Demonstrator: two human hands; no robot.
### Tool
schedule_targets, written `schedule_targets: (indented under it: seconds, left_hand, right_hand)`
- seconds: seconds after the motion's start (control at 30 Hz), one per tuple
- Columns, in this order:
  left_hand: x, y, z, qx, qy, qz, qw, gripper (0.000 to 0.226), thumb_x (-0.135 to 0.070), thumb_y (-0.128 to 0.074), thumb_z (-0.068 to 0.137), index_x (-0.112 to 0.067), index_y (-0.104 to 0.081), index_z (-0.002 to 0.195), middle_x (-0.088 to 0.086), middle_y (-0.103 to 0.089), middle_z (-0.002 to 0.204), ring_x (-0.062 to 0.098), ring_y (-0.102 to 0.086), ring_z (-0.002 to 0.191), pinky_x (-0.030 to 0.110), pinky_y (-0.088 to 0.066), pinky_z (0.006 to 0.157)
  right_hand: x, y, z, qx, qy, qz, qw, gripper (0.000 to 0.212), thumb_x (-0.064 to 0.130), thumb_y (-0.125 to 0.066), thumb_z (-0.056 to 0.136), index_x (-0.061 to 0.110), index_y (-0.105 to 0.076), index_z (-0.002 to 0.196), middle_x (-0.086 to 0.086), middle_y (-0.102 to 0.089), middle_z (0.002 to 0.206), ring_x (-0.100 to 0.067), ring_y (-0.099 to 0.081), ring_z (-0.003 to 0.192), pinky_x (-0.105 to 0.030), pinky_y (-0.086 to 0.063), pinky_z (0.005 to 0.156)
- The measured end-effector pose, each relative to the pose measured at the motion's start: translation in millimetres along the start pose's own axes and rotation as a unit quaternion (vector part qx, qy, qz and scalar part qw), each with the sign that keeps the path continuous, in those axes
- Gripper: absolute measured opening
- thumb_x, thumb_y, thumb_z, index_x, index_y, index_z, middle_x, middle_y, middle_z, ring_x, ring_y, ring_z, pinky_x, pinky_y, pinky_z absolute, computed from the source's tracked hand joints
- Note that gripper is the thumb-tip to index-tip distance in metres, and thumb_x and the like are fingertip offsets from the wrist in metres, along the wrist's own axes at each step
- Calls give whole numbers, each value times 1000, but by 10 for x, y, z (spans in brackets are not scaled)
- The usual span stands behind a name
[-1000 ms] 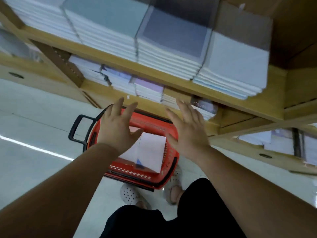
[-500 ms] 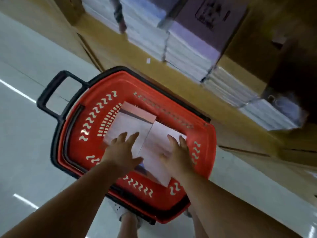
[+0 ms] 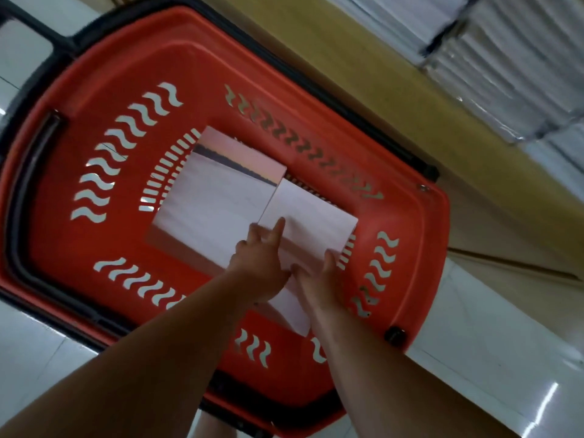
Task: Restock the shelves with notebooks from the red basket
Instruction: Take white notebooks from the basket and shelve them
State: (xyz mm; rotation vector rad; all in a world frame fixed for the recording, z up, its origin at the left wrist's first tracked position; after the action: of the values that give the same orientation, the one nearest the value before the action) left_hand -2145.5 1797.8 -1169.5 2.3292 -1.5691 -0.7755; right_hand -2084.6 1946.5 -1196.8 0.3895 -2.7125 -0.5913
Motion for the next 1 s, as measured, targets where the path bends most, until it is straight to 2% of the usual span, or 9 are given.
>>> schedule_targets:
  seconds: [0.13, 0.3, 0.37, 0.5, 0.67, 0.73, 0.8, 0.9, 1.0]
  left_hand:
    - [99, 62, 19, -95, 47, -107, 989, 89, -26, -65, 95, -31, -7, 162, 10, -30, 155, 35, -34, 139, 45, -41, 110]
    - [276, 78, 122, -115, 110, -193, 968, 73, -28, -63, 95, -38, -25, 156, 11, -43, 144, 37, -42, 131, 49, -47, 105]
    - [370, 114, 166, -122, 121, -218, 961, 66, -31, -64, 91, -38, -36, 150, 10, -50, 138, 37, -51, 123, 51, -52, 101]
    - [386, 101, 158, -120, 119, -190, 967, 57, -30, -65, 91, -31, -46, 145, 8, -50, 132, 34, -52, 118, 47, -51, 100]
    - [111, 138, 14, -136, 60, -235, 960, 36, -16, -54, 97, -27, -41, 129, 4, -64, 109, 28, -64, 92, 38, -56, 70]
    - [-37, 218, -86, -146, 16, -212, 966, 38, -17, -55, 98, -26, -44, 133, 7, -68, 114, 30, -67, 94, 39, -57, 77]
    - [-98, 265, -165, -138, -8, -211, 968, 46, -17, -55, 100, -28, -45, 143, 6, -68, 123, 29, -67, 102, 35, -57, 83]
    - [-2, 426, -269, -128, -9, -259, 957, 46, -15, -55, 102, -35, -49, 143, -2, -66, 122, 22, -66, 102, 17, -56, 73]
    - [223, 642, -314, -100, 10, -362, 927, 45, -11, -59, 100, -41, -55, 134, -3, -68, 117, 21, -68, 103, 33, -60, 85]
  right_hand:
    - [-105, -38, 178, 13, -43, 24, 999, 83, 38, -60, 96, 43, -5, 158, -8, -29, 161, -36, -41, 139, -42, -41, 98]
    - [-58, -117, 227, 23, -34, 25, 999, 96, 39, -58, 91, 45, 13, 156, -6, -22, 166, -37, -36, 144, -49, -33, 117]
    - [-50, -89, 219, 21, -39, 18, 999, 92, 38, -57, 94, 43, 9, 158, 0, -13, 168, -36, -30, 147, -49, -31, 118]
    - [-73, -42, 287, 6, -46, 34, 998, 89, 48, -60, 93, 44, 1, 158, 3, -20, 166, -34, -34, 145, -45, -34, 113]
    - [-100, -216, 267, 58, -58, 125, 989, 98, 65, -55, 67, 58, -6, 152, 4, -41, 155, -31, -52, 131, -50, -45, 105]
    - [-102, -211, 312, 53, -36, 143, 988, 88, 63, -52, 72, 51, -17, 152, 4, -53, 146, -26, -59, 122, -51, -49, 102]
    - [-26, -181, 247, 45, -16, 131, 990, 82, 65, -52, 82, 38, -27, 155, 9, -52, 143, -23, -53, 130, -49, -42, 110]
    - [130, 33, 71, -28, 33, 72, 996, 62, 50, -55, 95, 34, -36, 151, 4, -56, 137, -26, -56, 127, -43, -48, 99]
    - [297, 165, -155, -83, 59, 87, 991, 78, 55, -61, 91, 46, -19, 156, 7, -57, 133, -21, -59, 119, -42, -52, 96]
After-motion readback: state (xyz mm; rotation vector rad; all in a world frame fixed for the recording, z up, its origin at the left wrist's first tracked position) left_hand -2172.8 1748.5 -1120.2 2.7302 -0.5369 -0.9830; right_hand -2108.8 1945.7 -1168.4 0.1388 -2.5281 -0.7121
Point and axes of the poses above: each hand's wrist, its own z-axis towards the middle knuckle, its own y-axis out of the back of the hand, x = y × z, the point moved 10 cm from there along z, towards the middle knuckle
